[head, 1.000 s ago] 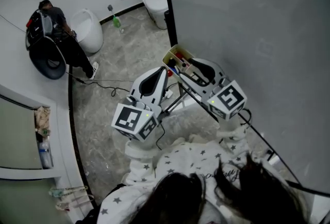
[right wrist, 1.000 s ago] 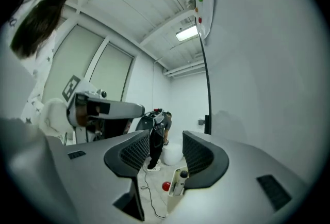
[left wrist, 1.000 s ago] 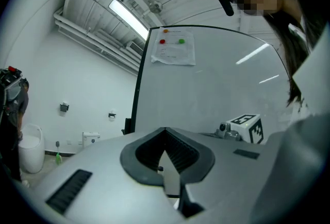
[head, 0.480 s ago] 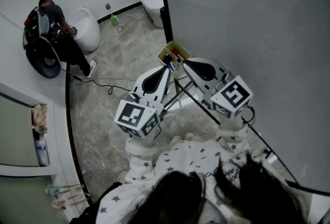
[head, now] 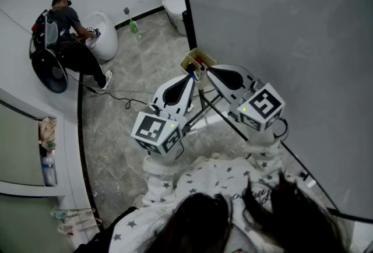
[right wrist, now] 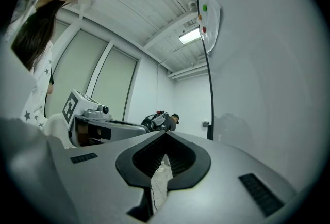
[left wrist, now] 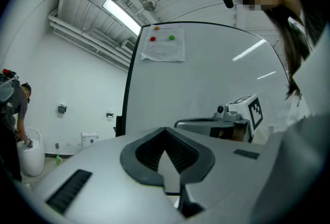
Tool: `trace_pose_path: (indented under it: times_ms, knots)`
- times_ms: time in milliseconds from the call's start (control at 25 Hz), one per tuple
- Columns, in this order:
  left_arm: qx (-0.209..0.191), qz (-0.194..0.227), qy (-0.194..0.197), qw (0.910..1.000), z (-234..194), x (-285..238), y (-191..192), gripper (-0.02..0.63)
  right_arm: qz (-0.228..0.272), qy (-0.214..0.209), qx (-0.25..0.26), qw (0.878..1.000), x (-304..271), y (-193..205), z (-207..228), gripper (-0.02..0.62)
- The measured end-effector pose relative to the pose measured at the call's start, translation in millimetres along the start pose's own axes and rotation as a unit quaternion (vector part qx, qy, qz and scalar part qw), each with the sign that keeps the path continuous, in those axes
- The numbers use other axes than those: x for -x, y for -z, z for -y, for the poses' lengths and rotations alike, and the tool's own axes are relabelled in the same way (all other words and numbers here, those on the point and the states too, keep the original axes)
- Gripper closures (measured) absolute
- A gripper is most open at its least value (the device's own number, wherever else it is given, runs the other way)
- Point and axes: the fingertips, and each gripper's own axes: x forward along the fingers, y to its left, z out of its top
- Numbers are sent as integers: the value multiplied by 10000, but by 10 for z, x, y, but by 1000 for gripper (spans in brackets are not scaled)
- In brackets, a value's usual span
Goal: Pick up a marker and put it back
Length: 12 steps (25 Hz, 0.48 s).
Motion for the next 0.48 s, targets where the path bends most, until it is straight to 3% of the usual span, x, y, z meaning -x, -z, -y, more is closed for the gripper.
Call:
trace_pose_path:
  times_ms: [480]
  knots:
    - [-56,-6,25,10000,18,25,31,604,-29,-49,8,10000,-3,48,-34,591]
